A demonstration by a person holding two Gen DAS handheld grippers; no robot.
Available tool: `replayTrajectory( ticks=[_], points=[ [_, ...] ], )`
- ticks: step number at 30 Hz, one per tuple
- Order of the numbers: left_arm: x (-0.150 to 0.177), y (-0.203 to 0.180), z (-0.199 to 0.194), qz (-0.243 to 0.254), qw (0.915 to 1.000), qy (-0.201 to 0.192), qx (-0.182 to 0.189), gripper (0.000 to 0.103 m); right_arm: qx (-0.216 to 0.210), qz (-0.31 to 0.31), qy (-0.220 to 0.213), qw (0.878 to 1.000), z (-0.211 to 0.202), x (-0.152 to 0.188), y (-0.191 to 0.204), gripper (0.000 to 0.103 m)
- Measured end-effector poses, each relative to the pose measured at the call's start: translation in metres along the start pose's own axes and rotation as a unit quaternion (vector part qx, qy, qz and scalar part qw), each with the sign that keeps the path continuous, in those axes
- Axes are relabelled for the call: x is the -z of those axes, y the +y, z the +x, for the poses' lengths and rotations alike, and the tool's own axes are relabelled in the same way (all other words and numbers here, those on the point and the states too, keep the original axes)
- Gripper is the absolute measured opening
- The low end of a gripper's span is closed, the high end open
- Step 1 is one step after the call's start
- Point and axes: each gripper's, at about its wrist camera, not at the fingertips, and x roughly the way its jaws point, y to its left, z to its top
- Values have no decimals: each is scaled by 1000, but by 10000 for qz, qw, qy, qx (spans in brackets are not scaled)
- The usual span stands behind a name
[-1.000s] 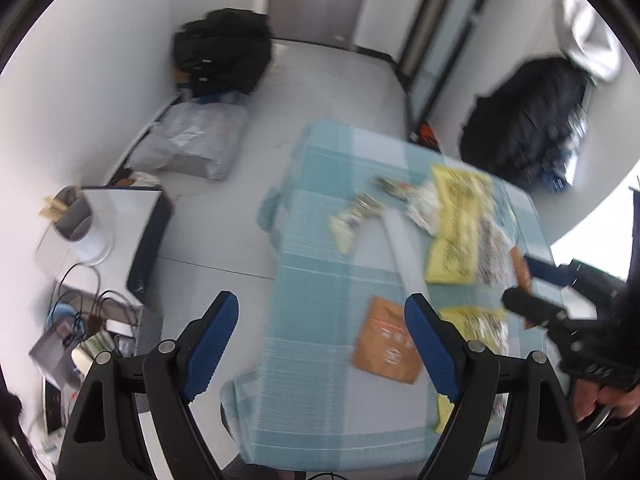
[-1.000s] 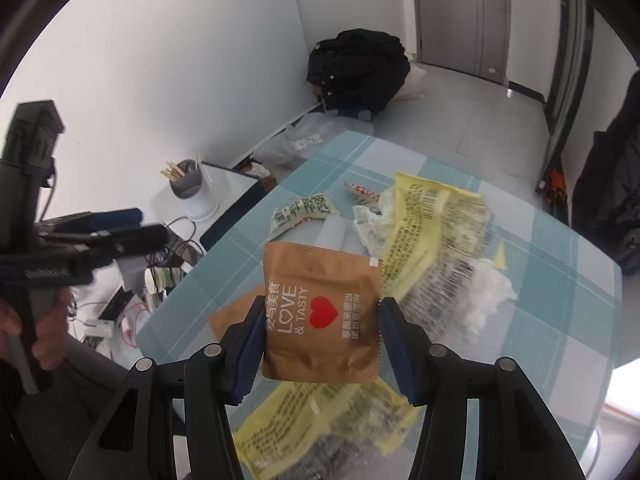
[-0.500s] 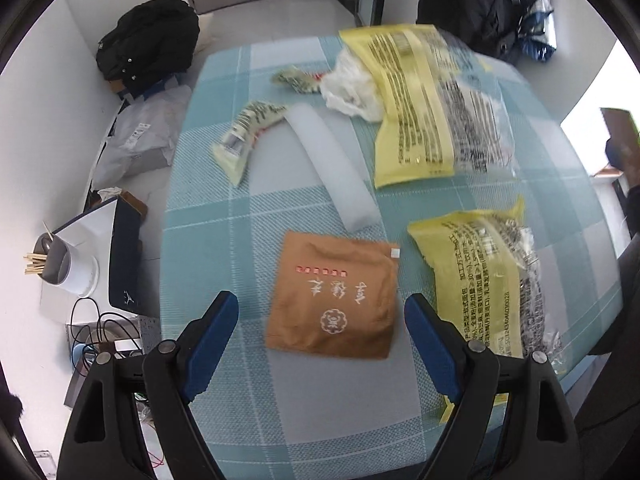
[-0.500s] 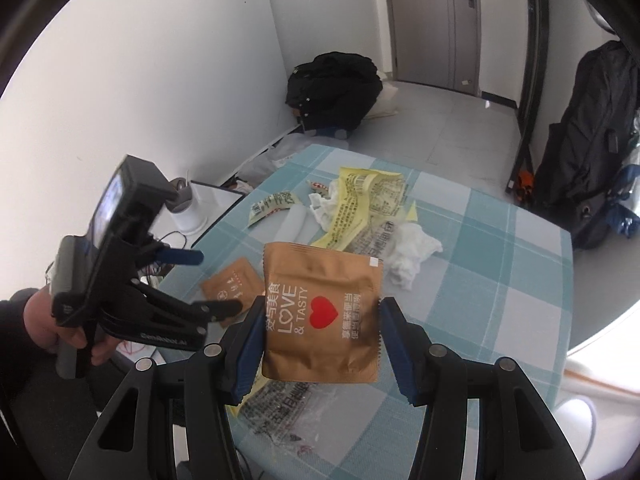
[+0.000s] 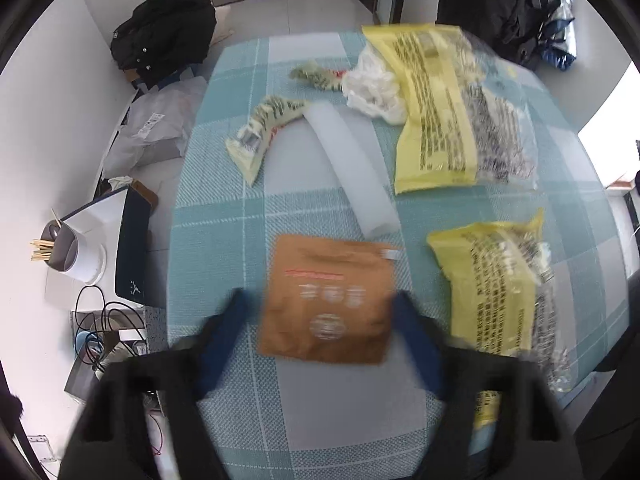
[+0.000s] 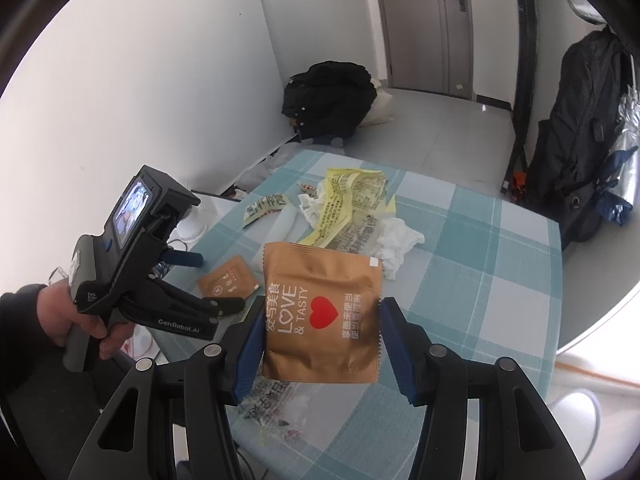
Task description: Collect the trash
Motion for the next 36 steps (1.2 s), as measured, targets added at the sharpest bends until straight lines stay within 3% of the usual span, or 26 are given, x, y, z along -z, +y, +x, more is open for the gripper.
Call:
replayTrajectory(
  ticks=[9,15,16,17,19,21,31,34,36],
  points=[
    [-4,-8,2,-121,9999,-72,39,39,-35,61,-48,10000,-5,3,0,54],
    [-1,-14,0,-131,9999,-94,36,36,-49,57,-76,9999,-6,4,0,54],
    [-1,-14,-2,-178,9997,-111,104,19,-52,55,-78,9999,-6,4,0,54],
    [-1,-12,-4,-244,9995,-110,147,14,-56,51,-78,9999,-6,4,1,54],
    [-1,-10,-6,-355,9989,-113,278,12,-59,40,-89,9999,-7,4,1,54],
    [1,-9,-7,-419,9981,-117,433,0,-64,40,-114,9999,-8,4,1,54],
    [-3,-9,-22,-364,9979,-254,470,0,-86,68,-185,9998,-13,3,2,55],
    [-6,-8,-24,-209,9991,-355,50,1,-95,90,-192,9997,-13,3,2,55],
    [-7,-6,-17,-211,9995,-204,137,27,-115,116,-197,9997,-14,3,1,56]
  ],
)
